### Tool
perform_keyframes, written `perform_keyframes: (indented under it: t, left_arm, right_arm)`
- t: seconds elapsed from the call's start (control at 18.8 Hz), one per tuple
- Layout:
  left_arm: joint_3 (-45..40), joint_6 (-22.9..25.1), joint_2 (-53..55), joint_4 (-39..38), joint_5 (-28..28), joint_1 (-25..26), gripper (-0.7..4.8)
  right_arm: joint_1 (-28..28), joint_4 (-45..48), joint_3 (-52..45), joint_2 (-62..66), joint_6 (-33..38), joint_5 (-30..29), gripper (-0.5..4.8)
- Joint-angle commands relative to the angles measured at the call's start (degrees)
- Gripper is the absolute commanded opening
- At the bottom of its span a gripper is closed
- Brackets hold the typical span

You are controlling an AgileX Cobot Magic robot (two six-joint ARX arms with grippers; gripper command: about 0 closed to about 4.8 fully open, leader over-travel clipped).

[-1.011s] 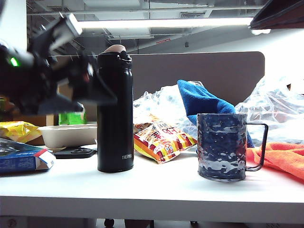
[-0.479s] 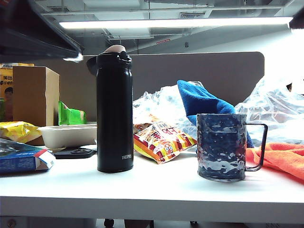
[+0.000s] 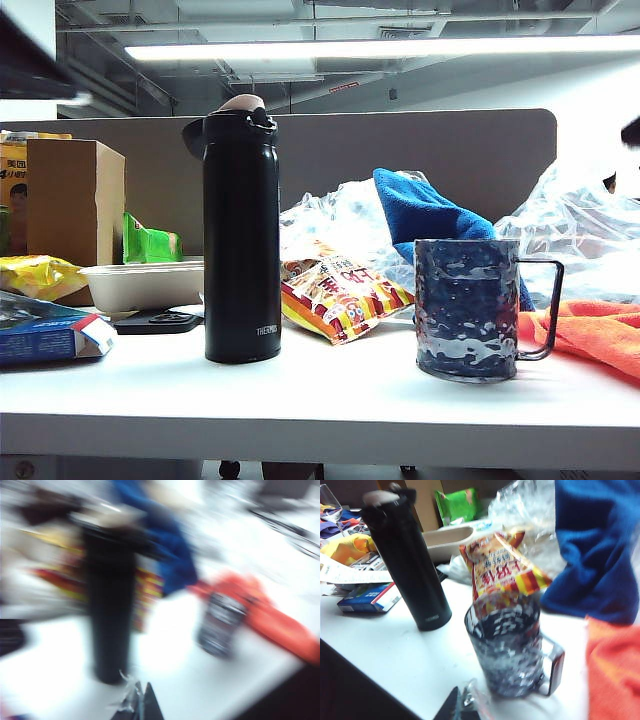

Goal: Pick up the black thermos, pour some water into the cup, then place the black thermos back on the table.

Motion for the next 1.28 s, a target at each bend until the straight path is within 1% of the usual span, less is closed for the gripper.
perform_keyframes:
  t: [0.05, 0.27, 0.43, 1.01, 1.12, 1.22, 1.28]
  left_arm:
    - [-3.0, -2.8, -4.3, -0.1, -6.8, 0.0, -0.06]
    - [-7.2, -6.4, -8.4, -0.5, -4.2, 0.0, -0.06]
    - [-10.4, -8.2, -10.4, -0.5, -4.3, 0.0, -0.06]
    - [-16.3, -8.2, -11.7, -0.2, -4.5, 0.0, -0.06]
    - [-16.7, -7.9, -11.6, -0.6, -6.4, 0.0, -0.06]
    - [-16.7, -8.0, -11.6, 0.5, -6.4, 0.0, -0.06]
    - [-16.7, -8.5, -11.6, 0.3, -5.4, 0.0, -0.05]
  right_arm:
    - [0.1, 1.4, -2.5, -2.0, 4.0, -0.1, -0.01]
    - [0.1, 1.5, -4.4, -4.0, 3.9, 0.9, -0.01]
    - [0.0, 1.7, -5.3, -4.9, 3.9, 1.8, -0.01]
    - [0.0, 1.6, -7.9, -4.9, 2.9, 1.8, -0.01]
    - [0.0, 1.6, -8.1, -4.9, 2.6, 3.3, -0.01]
    - [0.0, 1.6, -8.1, -4.9, 2.6, 3.3, -0.01]
    - [0.0, 1.7, -8.1, -4.9, 2.6, 2.5, 0.00]
